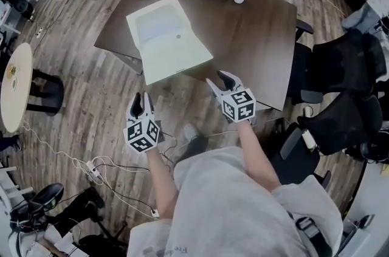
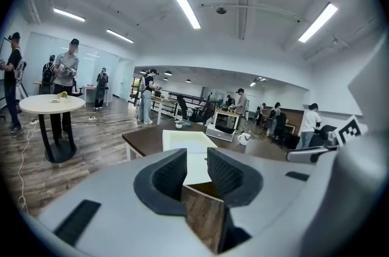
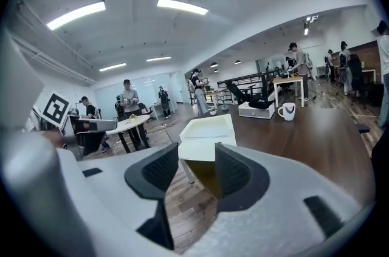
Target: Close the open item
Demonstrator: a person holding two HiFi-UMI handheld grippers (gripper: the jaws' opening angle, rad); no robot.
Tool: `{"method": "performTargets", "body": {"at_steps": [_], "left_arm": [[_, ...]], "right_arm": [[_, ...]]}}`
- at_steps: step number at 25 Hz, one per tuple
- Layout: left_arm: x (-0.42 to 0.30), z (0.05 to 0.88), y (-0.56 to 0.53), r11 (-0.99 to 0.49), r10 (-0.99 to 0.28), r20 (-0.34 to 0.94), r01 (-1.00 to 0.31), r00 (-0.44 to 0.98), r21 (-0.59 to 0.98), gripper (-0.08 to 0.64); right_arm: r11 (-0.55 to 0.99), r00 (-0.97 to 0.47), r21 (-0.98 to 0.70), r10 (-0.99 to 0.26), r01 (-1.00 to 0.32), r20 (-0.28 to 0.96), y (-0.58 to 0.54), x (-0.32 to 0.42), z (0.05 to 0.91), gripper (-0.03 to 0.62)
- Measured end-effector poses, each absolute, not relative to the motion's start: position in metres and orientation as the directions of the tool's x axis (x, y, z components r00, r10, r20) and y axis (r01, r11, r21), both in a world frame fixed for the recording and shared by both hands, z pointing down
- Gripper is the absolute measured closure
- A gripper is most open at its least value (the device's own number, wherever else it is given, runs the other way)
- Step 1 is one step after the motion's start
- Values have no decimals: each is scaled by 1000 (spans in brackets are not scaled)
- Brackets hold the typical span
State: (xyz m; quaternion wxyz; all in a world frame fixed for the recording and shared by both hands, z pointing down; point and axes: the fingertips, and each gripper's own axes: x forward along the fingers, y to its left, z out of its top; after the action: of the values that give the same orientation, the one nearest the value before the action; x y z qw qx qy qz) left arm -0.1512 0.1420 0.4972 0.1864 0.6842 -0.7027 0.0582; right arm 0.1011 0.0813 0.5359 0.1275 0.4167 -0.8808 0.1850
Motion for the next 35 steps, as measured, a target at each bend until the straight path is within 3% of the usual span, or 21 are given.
{"method": "performTargets", "body": {"at_steps": [12, 21, 26, 35], "left_arm": [[-206, 507, 92, -104, -929, 340, -985, 145, 136, 466], [-211, 518, 77, -148, -916, 354, -979, 189, 140, 457], [-201, 531, 73, -182, -899, 384, -977, 212, 113, 448], [-184, 579, 66, -292, -841, 461, -955, 283, 53, 424]], "right_arm": [[490, -514, -167, -761, -855, 396, 27, 88, 532, 402], [524, -529, -131, -750, -842, 397, 8, 85, 522, 402], [634, -601, -79, -675, -769, 428, -3, 79, 531, 402], [852, -690, 51, -456, -521, 561, -20, 68, 579, 394]]}}
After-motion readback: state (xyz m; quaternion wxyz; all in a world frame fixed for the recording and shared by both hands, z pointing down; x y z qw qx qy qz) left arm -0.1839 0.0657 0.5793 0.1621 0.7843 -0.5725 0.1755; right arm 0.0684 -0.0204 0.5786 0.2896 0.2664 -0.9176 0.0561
